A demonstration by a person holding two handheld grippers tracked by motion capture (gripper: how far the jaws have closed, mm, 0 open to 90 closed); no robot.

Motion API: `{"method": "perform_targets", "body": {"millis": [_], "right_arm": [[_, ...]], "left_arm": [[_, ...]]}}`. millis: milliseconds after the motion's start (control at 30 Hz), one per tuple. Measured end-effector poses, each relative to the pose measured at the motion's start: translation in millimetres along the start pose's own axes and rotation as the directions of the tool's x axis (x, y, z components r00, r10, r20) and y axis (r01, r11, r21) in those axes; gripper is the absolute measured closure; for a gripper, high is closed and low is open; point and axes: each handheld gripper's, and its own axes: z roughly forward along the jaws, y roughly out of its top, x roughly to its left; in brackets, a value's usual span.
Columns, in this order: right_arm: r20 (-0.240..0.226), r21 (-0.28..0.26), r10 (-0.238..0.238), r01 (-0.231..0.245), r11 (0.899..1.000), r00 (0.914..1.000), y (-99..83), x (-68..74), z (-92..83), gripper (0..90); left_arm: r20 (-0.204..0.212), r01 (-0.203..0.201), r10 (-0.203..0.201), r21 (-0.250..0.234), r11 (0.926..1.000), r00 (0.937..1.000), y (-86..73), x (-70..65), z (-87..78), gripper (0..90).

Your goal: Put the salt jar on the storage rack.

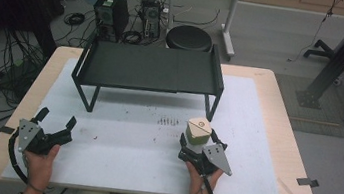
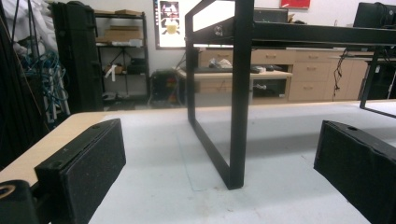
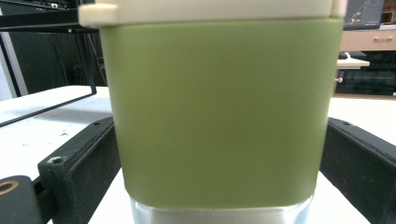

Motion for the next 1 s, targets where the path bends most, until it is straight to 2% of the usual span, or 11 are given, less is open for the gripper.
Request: {"method": "perform_targets", "body": {"millis": [400,900,1000], "right_arm": [[-0.002,0.021,-0.027,0.027,0.999,0.9996,-3.6,1.3,1.5,6.1],[-0.007,-0.021,-0.037,0.037,0.999,0.9993,-5.5,1.9,-2.0,2.1],[-0.006,-0.015,-0.038,0.038,0.999,0.9993,-5.5,2.2,-1.9,1.8]], "left_arm": [[0.0,0.0,0.0,-0.001,1.0,1.0,-0.1,0.0,-0.1,2.3],[-0.001,0.001,-0.001,-0.002,1.0,1.0,-0.1,-0.1,-0.3,2.3],[-0.001,0.0,0.0,-0.001,1.0,1.0,-0.1,0.0,-0.4,2.2]]}}
